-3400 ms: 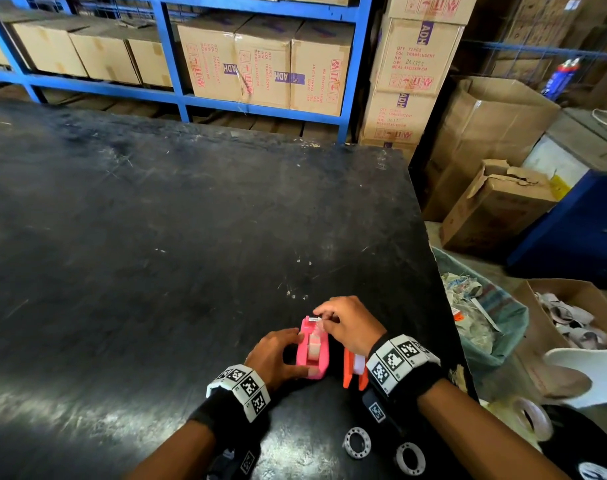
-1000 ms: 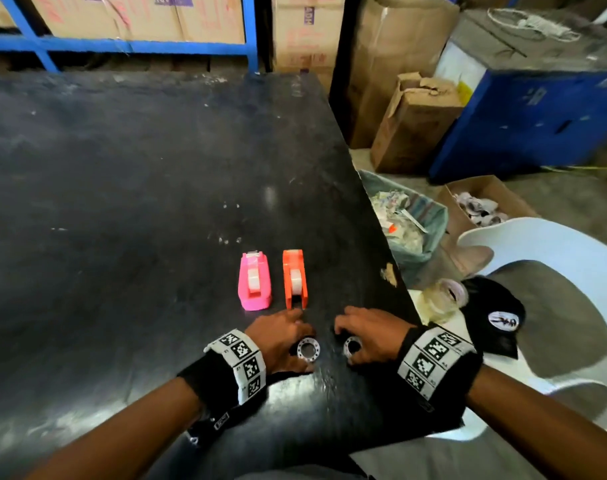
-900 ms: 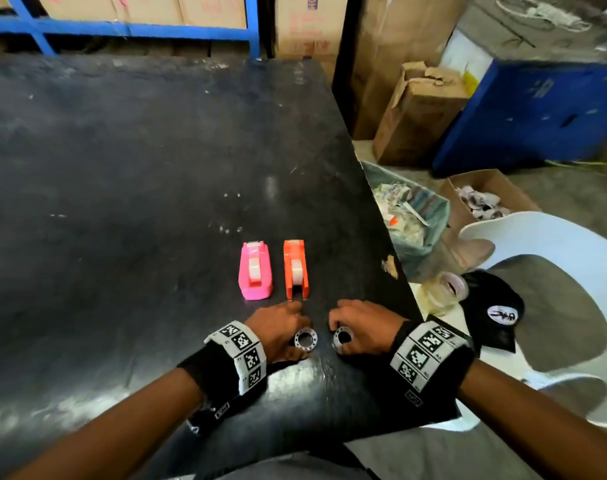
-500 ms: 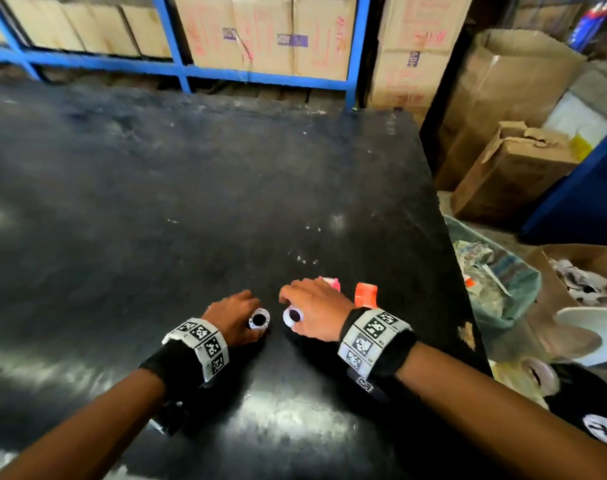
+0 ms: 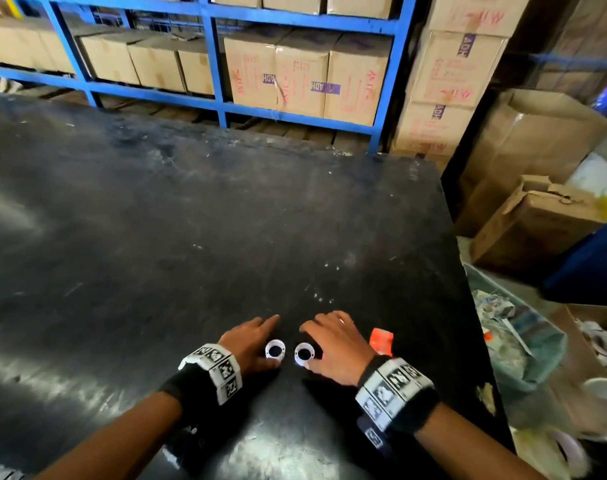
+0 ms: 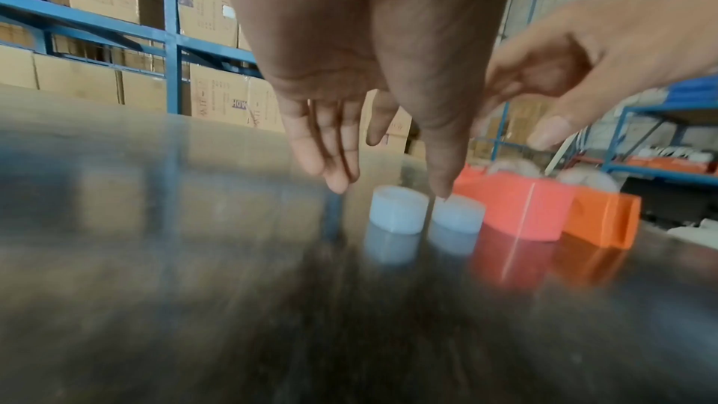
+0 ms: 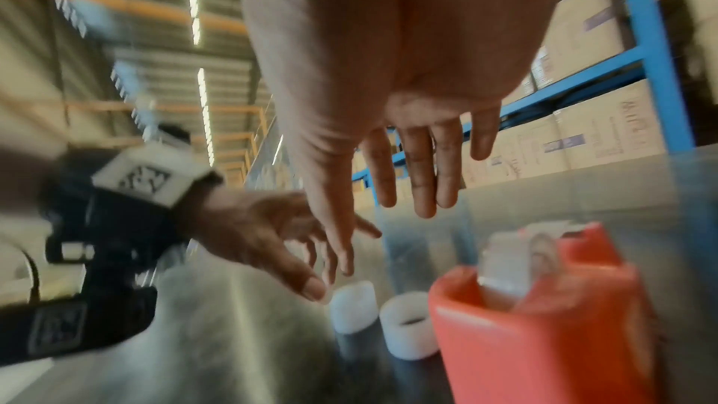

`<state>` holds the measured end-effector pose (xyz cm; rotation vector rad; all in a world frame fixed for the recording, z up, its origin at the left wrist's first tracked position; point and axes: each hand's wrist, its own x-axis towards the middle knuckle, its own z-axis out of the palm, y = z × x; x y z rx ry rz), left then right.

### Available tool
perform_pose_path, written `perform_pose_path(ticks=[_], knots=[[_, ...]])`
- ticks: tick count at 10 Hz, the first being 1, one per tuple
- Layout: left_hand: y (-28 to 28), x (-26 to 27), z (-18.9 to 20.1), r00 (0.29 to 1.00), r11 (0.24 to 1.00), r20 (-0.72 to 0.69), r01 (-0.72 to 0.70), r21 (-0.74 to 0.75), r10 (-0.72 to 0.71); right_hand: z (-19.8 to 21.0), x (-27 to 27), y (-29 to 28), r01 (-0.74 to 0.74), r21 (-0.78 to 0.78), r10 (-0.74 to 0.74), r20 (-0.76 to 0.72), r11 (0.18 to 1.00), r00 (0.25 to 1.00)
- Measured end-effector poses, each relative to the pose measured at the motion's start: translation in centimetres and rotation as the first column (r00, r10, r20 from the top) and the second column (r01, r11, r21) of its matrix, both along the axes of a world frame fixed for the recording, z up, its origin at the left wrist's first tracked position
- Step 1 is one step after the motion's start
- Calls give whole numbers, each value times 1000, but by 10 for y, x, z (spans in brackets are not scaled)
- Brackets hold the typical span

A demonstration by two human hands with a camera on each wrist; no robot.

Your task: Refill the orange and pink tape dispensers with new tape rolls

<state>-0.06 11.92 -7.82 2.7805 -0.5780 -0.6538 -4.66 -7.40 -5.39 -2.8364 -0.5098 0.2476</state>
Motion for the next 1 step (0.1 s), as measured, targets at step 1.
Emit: perform_pose_path(ticks=[1], knots=[[26,-18,16,998,993,-1,-58,-98,58,8,-48,-31,121,330,-161,97,936,982]])
